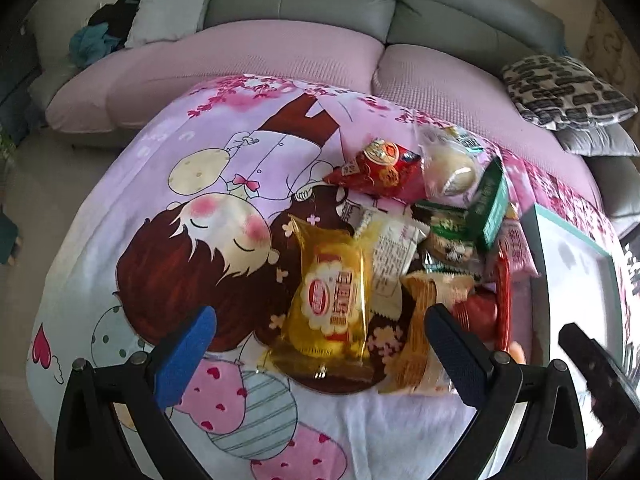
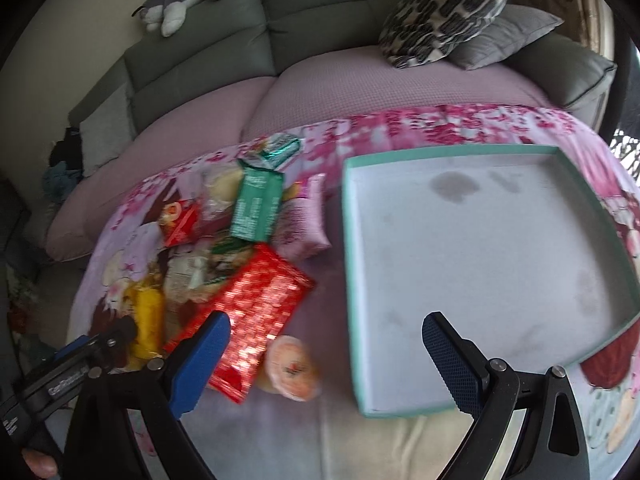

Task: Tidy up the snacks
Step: 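Grasp the yellow soft-bread bag with the left tool while the right tool grasps the red foil packet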

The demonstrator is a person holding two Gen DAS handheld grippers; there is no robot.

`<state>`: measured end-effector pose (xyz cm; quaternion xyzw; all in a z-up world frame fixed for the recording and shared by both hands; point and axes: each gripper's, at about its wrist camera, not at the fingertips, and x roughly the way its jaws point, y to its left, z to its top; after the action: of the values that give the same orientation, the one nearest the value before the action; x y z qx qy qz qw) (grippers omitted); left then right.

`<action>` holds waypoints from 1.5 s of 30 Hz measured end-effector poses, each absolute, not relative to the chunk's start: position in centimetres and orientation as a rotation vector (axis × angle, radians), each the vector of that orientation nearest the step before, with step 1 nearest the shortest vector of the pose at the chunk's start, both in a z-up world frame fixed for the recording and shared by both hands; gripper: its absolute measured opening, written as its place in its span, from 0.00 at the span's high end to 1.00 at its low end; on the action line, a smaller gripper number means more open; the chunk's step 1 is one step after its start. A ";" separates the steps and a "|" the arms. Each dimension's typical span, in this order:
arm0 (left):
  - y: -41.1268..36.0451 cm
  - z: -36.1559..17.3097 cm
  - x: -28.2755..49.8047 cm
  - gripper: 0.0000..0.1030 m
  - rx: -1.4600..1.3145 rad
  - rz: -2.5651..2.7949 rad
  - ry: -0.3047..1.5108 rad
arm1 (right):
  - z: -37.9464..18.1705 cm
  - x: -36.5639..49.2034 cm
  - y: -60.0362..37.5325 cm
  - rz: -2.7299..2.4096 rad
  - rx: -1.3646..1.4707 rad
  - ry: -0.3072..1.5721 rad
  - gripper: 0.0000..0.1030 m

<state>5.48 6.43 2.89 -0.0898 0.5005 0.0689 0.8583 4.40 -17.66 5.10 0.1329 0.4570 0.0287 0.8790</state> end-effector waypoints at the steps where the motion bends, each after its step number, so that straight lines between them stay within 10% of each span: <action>1: 6.4 2.8 6.0 0.00 -0.195 0.144 1.058 | 5.0 4.7 -17.4 0.074 0.291 0.960 0.05; 27: 6.9 -2.4 8.9 0.20 -0.295 0.179 1.159 | 1.5 9.1 -15.9 0.122 0.424 1.085 0.18; 38: 7.1 -2.2 8.7 0.51 -0.307 0.174 1.141 | 1.6 8.7 -16.7 0.138 0.467 1.071 0.22; 45: 6.9 -2.1 8.4 0.52 -0.317 0.162 1.138 | 1.7 8.5 -17.2 0.137 0.485 1.067 0.22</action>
<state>8.42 6.86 -2.08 -0.1491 0.5357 0.0762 0.8276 8.46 -17.23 1.67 0.2286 0.5032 0.0646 0.8309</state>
